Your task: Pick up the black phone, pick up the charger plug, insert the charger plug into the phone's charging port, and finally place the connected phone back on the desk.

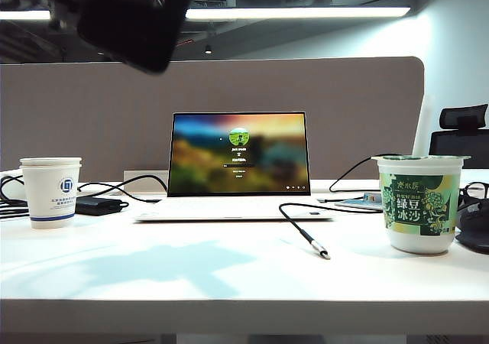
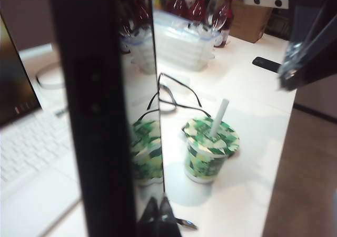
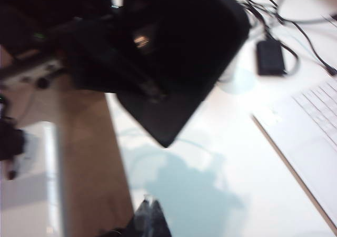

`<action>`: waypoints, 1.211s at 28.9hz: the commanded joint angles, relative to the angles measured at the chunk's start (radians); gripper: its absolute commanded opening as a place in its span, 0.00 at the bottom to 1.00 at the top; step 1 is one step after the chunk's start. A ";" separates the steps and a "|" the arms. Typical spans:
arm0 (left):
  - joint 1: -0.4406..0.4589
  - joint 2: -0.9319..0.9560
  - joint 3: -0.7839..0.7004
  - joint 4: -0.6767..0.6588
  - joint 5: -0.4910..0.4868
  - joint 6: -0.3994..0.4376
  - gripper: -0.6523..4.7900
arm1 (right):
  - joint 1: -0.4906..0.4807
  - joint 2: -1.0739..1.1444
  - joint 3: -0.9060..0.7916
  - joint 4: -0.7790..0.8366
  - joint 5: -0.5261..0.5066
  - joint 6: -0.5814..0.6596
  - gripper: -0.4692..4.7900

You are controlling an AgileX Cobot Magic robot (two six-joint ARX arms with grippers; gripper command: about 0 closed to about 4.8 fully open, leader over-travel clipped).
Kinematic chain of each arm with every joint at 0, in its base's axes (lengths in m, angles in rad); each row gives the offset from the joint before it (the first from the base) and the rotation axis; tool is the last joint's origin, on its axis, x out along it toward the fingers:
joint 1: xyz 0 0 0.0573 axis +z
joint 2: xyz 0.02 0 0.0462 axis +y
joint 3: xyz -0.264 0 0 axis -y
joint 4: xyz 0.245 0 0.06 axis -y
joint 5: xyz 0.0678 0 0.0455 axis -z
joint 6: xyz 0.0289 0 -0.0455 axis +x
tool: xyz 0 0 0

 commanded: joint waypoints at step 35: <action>-0.192 -0.086 0.007 0.164 0.245 0.059 0.11 | 0.027 -0.198 0.011 -0.018 -0.118 -0.010 0.72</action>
